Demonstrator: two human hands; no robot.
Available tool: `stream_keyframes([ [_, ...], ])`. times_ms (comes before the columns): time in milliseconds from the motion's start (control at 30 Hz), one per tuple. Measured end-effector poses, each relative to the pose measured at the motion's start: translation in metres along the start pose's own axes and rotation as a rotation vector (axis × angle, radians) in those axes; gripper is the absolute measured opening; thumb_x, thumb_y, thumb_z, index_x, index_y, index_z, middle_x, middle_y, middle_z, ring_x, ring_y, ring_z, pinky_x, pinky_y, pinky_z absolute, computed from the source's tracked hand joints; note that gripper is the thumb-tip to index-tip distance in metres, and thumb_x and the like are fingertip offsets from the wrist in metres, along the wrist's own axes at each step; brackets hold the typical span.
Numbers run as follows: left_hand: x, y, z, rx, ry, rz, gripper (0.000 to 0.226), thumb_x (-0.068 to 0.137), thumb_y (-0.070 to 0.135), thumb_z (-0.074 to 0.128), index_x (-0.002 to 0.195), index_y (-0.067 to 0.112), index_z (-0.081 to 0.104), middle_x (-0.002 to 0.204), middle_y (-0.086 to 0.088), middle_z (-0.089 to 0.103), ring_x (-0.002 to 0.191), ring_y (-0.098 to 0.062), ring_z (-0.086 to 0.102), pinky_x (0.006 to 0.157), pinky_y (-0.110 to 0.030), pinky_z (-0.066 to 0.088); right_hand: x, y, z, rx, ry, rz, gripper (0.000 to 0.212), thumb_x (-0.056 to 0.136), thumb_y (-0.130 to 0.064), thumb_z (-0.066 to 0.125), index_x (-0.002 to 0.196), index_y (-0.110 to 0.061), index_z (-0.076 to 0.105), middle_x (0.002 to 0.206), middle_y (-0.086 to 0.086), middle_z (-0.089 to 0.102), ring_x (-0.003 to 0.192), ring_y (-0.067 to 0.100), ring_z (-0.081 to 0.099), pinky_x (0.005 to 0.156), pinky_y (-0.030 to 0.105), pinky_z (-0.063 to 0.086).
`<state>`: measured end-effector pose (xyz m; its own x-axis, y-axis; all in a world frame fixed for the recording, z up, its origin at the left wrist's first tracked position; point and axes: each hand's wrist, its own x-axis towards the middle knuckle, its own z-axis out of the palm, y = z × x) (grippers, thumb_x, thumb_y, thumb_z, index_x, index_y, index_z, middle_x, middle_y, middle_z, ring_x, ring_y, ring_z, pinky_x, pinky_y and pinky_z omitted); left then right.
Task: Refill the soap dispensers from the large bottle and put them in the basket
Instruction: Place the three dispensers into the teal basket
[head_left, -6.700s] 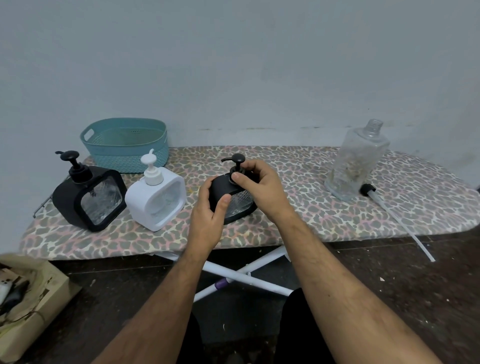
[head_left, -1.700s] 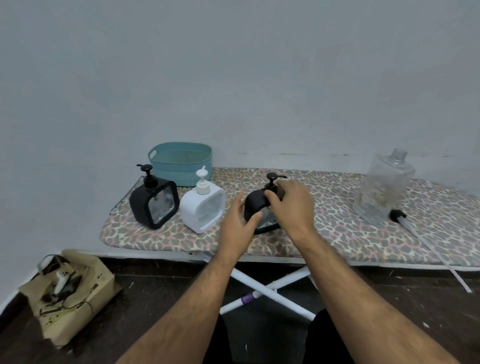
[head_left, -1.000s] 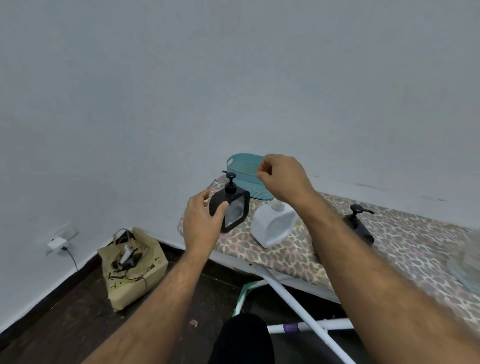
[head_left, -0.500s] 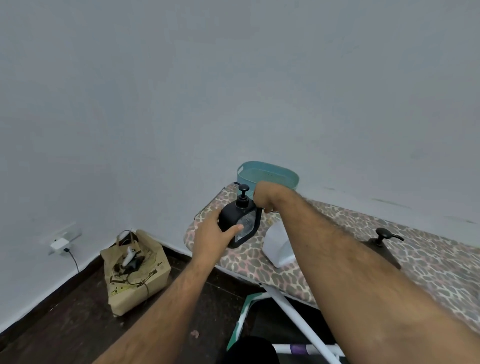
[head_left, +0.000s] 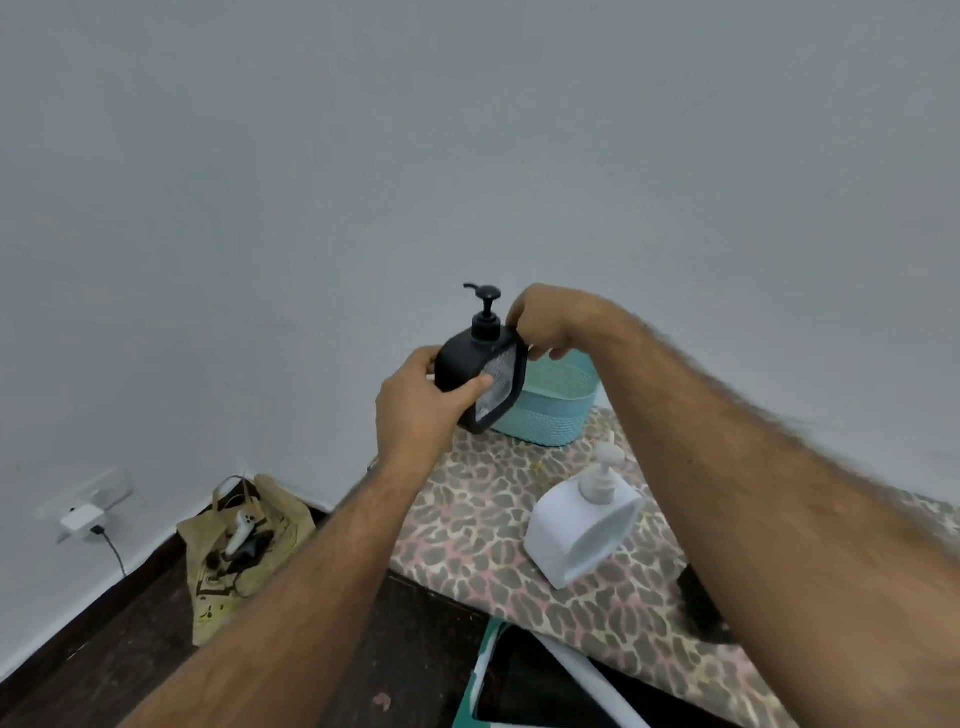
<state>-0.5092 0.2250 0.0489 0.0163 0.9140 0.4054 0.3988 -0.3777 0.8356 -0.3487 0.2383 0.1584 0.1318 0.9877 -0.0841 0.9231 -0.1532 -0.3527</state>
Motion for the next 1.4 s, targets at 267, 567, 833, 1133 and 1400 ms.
stream_keyframes([
  [267,0.075,0.020,0.045,-0.011,-0.078,-0.010,0.051,0.073,0.040,0.083,0.112,0.022,0.056,0.089,0.022,0.055,0.083,-0.001,0.056,0.060,-0.009,0.036,0.058,0.025,-0.029,0.131,0.102,0.029,0.045,0.088,0.006,0.036,0.121,-0.007,0.065,0.112,0.012,0.067,0.103,0.029,0.065,0.088,0.042,0.057],
  [567,0.107,-0.008,0.091,0.149,-0.197,-0.027,0.057,0.069,0.035,0.087,0.107,0.018,0.048,0.100,0.005,0.061,0.088,-0.015,0.059,0.066,-0.024,0.042,0.110,0.061,0.001,0.153,0.089,0.015,0.044,0.086,0.011,0.038,0.116,-0.003,0.068,0.094,0.010,0.063,0.075,0.019,0.052,0.061,0.025,0.042],
  [833,0.117,-0.018,0.100,0.609,-0.218,-0.038,0.062,0.069,0.055,0.079,0.112,0.021,0.050,0.103,0.001,0.064,0.104,-0.024,0.055,0.088,-0.040,0.038,0.138,0.075,0.028,0.182,0.034,-0.003,0.042,0.082,0.009,0.042,0.109,-0.004,0.072,0.109,0.014,0.070,0.107,0.030,0.063,0.093,0.041,0.052],
  [1133,0.113,-0.025,0.112,0.759,-0.260,-0.060,0.067,0.069,0.059,0.078,0.116,0.020,0.051,0.113,-0.001,0.064,0.114,-0.024,0.050,0.099,-0.041,0.033,0.144,0.091,0.053,0.241,-0.052,-0.001,0.041,0.080,0.009,0.043,0.106,-0.007,0.070,0.098,0.007,0.068,0.101,0.027,0.060,0.086,0.037,0.048],
  [1400,0.115,-0.029,0.111,0.775,-0.252,-0.058,0.075,0.067,0.076,0.068,0.115,0.021,0.054,0.113,0.001,0.065,0.113,-0.023,0.054,0.099,-0.042,0.031,0.145,0.095,0.056,0.332,-0.152,-0.056,0.055,0.078,0.010,0.043,0.123,-0.013,0.064,0.115,0.008,0.066,0.115,0.027,0.058,0.102,0.041,0.046],
])
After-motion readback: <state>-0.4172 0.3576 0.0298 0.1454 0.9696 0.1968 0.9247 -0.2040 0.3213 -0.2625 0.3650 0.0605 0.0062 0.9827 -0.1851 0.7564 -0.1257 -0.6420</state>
